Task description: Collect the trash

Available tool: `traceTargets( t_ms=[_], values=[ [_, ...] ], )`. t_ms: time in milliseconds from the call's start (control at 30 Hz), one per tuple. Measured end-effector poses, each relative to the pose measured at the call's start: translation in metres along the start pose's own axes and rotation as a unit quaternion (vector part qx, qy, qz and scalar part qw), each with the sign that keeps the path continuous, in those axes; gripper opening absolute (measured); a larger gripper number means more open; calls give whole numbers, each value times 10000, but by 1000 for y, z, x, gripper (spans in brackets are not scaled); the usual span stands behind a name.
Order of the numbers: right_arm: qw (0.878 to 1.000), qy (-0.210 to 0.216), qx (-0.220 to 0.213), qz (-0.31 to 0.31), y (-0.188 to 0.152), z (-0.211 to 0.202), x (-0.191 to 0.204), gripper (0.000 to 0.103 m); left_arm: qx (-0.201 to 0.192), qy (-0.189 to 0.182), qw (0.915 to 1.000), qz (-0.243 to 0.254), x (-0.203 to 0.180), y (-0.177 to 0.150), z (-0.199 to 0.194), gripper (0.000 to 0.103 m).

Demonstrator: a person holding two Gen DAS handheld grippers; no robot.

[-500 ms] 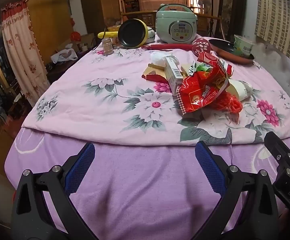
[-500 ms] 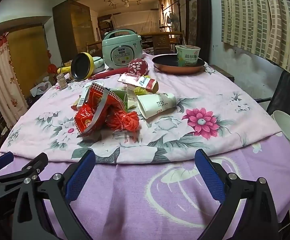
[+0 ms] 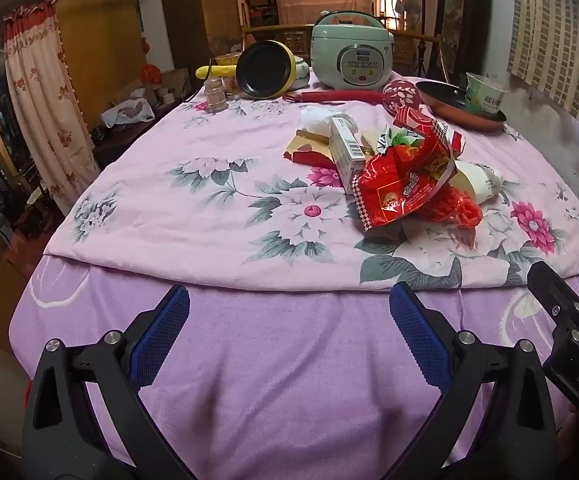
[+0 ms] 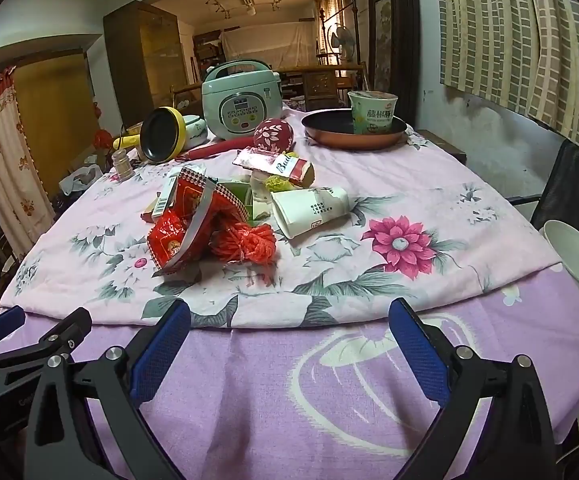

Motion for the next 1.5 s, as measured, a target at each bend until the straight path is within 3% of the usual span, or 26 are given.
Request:
traceTargets(
  t_ms=[1500],
  values=[
    [10000, 33, 65, -33, -1, 6, 3, 98, -15, -113, 9999, -54, 4, 1, -4, 96]
  ],
)
Point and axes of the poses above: each gripper's, at about its wrist camera, not at the fingertips, and z roughly the way its jaws point, x to its left, y to its top, the point moved 1 cm from there along z, roughly the way its jaws point, and after that the axes turned 3 degrees about y, right-handed, at the moved point
